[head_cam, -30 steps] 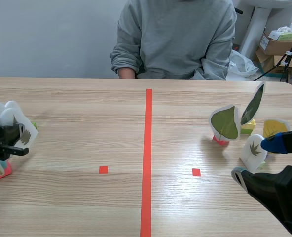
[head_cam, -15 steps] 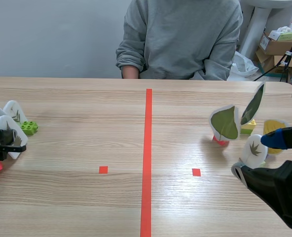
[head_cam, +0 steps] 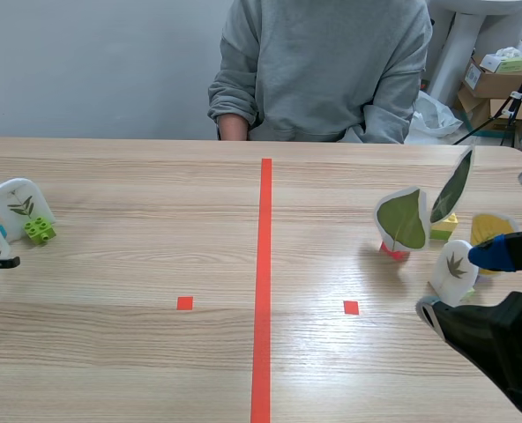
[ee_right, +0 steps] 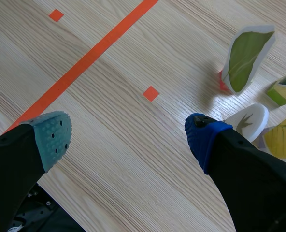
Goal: Do the leaf sorting experiment
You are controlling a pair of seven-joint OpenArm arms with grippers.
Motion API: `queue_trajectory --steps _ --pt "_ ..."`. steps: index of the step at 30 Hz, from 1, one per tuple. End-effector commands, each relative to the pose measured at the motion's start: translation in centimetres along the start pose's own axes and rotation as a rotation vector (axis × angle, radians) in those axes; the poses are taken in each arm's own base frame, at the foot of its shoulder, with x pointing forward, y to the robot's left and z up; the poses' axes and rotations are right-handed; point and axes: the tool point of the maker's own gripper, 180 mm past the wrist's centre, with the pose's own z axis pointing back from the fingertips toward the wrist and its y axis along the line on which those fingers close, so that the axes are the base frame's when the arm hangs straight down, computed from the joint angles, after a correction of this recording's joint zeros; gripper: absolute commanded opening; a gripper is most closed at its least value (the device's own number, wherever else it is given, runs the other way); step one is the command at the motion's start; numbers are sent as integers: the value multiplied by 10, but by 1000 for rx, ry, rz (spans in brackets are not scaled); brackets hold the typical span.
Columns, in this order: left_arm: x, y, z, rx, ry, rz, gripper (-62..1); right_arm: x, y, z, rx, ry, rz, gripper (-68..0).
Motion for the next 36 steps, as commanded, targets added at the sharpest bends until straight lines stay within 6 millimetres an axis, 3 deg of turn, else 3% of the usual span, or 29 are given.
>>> queue_trajectory --steps 1,7,16,19,27,36 --pt "9 8 0 15 -23 -15 -539 2 -3 1 -1 -6 12 -194" --pt "5 8 1 13 -14 -13 -520 2 -3 1 -1 -7 12 -194" --pt "6 7 1 10 -16 -12 -167 2 -3 1 -1 -7 12 -194" --pt "7 7 1 10 -22 -13 -88 2 -3 1 -1 -7 12 -194" --pt "6 5 17 -5 -63 -48 -65 2 -3 1 -1 -6 12 -194" --pt "41 -33 73 -118 -181 -207 -65 1 -3 1 -1 -2 12 -194"
